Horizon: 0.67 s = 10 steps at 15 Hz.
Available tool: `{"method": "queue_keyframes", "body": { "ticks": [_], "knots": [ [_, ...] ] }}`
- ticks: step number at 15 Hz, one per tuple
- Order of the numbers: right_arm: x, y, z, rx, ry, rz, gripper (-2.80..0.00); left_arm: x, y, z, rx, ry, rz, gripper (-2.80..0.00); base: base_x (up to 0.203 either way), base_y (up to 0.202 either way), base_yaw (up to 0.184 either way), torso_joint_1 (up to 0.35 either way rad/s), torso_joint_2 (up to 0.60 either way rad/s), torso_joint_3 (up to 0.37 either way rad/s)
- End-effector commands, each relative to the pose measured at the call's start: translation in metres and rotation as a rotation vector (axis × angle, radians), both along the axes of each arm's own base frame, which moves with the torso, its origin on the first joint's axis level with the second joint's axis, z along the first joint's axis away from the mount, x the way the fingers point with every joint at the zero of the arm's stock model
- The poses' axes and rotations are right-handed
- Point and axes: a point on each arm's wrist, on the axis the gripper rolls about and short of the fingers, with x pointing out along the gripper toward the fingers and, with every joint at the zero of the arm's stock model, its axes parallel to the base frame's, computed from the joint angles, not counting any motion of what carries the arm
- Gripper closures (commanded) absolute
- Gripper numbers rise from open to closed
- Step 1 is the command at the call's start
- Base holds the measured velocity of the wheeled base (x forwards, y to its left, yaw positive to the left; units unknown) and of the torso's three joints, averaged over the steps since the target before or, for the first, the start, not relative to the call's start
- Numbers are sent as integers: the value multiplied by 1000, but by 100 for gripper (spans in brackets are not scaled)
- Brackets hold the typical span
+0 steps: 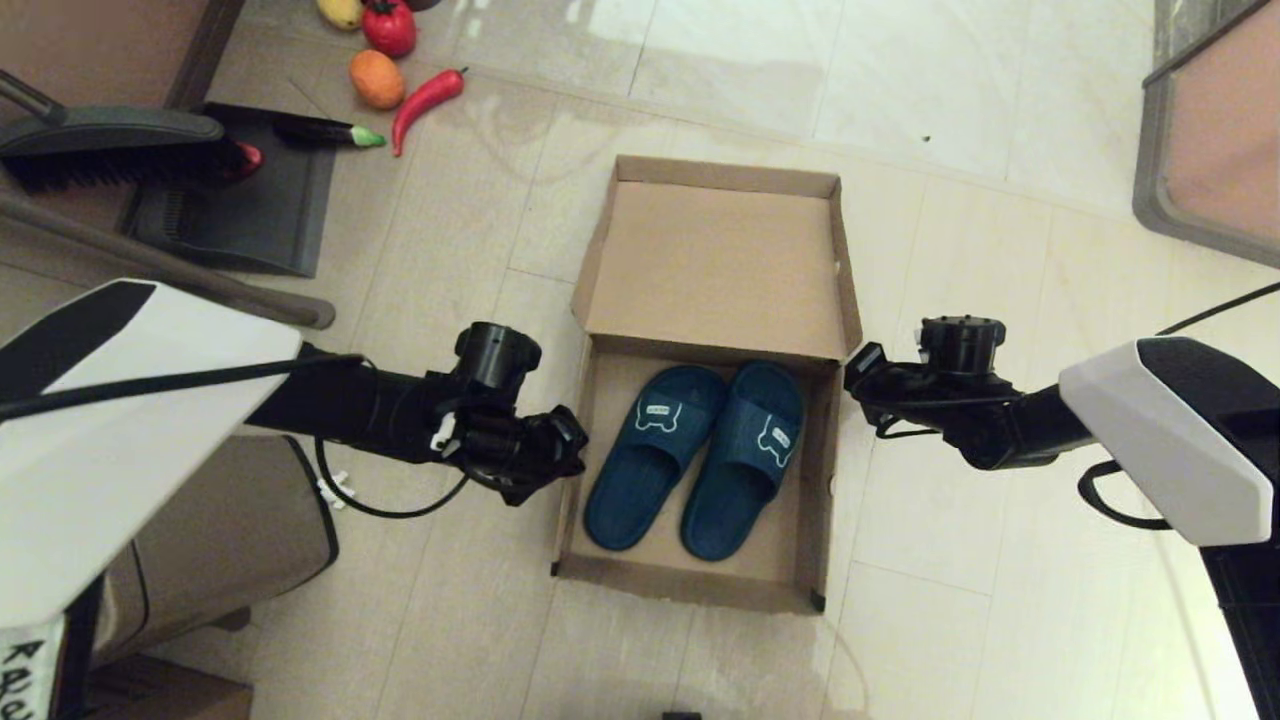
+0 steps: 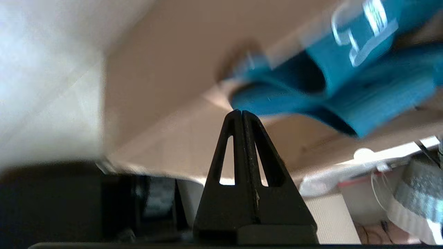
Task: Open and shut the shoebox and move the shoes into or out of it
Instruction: Close the shoe box
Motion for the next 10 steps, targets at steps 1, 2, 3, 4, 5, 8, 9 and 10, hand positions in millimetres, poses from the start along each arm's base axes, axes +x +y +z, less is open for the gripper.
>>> {"method": "queue_keyframes", "body": {
  "ticks": [1,2,3,4,5,8,9,10],
  "knots": [
    [-7,-1,6,3,6,-1,0,-14,2,9,-7,7,-2,0,0,0,0,0,0,0],
    [-12,-3,5,2,15,-4,0,-20,4,10,-5,14,-1,0,0,0,0,0,0,0],
    [-17,-4,3,0,21,-6,0,-27,7,12,-4,19,1,0,0,0,0,0,0,0],
    [-21,-6,2,-1,18,-9,0,-35,10,17,-5,19,-1,0,0,0,0,0,0,0],
    [-22,-11,2,-1,6,-20,0,-42,13,23,-9,11,-2,0,0,0,0,0,0,0],
    [-19,-20,11,2,-21,-38,0,-38,32,37,-7,-91,68,0,0,0,0,0,0,0],
    [-18,-20,14,2,-30,-38,0,-31,38,33,3,-102,84,0,0,0,0,0,0,0],
    [-18,-20,19,3,-46,-33,0,-24,40,24,16,-99,90,0,0,0,0,0,0,0]
  ]
}}
